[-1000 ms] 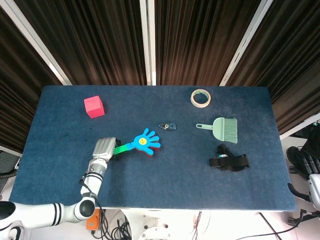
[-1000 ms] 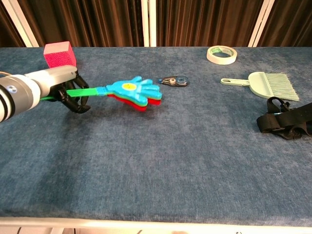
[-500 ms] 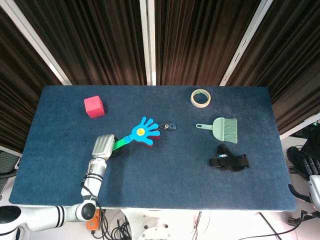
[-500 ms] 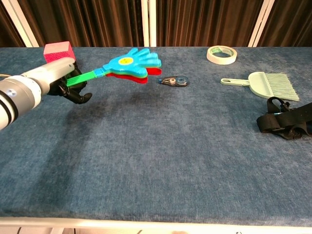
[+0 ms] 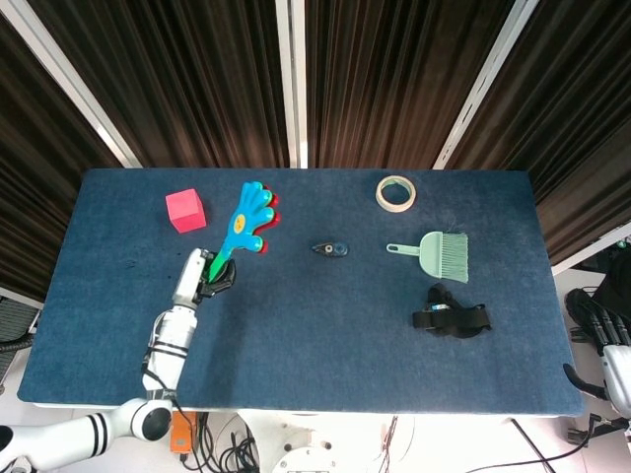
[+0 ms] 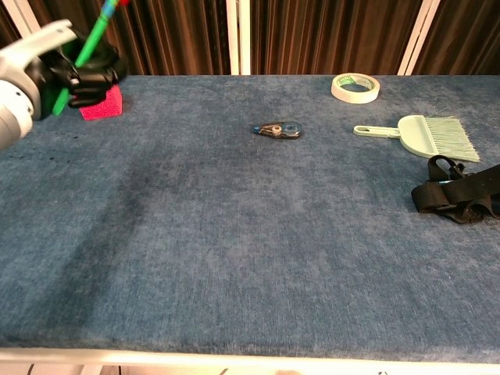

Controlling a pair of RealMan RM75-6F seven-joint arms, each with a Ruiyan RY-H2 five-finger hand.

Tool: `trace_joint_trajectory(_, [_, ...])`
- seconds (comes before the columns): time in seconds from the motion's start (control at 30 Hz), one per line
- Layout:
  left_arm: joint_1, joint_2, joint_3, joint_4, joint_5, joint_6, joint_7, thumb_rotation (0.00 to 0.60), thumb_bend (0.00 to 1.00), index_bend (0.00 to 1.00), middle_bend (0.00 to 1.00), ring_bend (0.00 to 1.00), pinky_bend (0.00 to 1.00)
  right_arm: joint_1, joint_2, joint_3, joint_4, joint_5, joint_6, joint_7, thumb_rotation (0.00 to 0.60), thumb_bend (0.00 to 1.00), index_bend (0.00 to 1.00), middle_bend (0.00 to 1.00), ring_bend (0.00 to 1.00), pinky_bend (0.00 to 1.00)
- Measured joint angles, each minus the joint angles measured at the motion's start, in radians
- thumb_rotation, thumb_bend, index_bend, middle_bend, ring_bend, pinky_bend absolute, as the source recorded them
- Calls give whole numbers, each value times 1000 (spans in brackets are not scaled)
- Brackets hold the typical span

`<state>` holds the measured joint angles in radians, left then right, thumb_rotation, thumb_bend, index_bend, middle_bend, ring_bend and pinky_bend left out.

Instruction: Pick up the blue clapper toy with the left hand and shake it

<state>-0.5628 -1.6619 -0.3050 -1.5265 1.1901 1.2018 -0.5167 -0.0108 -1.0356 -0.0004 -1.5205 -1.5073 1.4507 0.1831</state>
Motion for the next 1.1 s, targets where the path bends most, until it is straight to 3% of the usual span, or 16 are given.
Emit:
trace_joint_trajectory(0.33, [65, 118, -55, -108, 124, -12, -687, 600, 624, 1000, 1000, 1000, 1000, 0, 6, -1, -14, -3, 3, -16, 600, 207, 0, 16, 0, 0])
trace_joint_trajectory(0.43, [70, 144, -55, -112, 158, -9, -807, 600, 626, 1000, 1000, 1000, 1000, 3, 5, -1, -20, -4, -2, -23, 600, 208, 0, 17, 0, 0])
trace_joint_trajectory(0.57, [68, 156, -41, -82, 212, 1, -814, 600, 626, 1000, 1000, 1000, 1000, 5, 5, -2, -25, -5, -4, -29, 600, 208, 0, 18, 0, 0])
trace_joint_trajectory(0.67, [61, 160, -19, -37, 265, 8, -704, 600, 627, 1000, 1000, 1000, 1000, 5, 7, -2, -25, -3, -6, -30, 600, 209, 0, 18, 0, 0])
trace_joint_trajectory(0.77, [50, 163, 10, 19, 328, 10, -494, 600, 626, 1000, 1000, 1000, 1000, 7, 7, -2, -26, -1, -10, -30, 600, 209, 0, 19, 0, 0])
trace_joint_trajectory(1.0, [6, 186, 105, 164, 483, -29, 250, 600, 627, 1000, 1000, 1000, 1000, 10, 8, -3, -31, 1, -18, -36, 600, 212, 0, 19, 0, 0])
trace_joint_trajectory(1.1, [-22, 209, 152, 200, 526, -83, 490, 600, 627, 1000, 1000, 1000, 1000, 11, 9, -3, -32, 1, -17, -37, 600, 212, 0, 20, 0, 0])
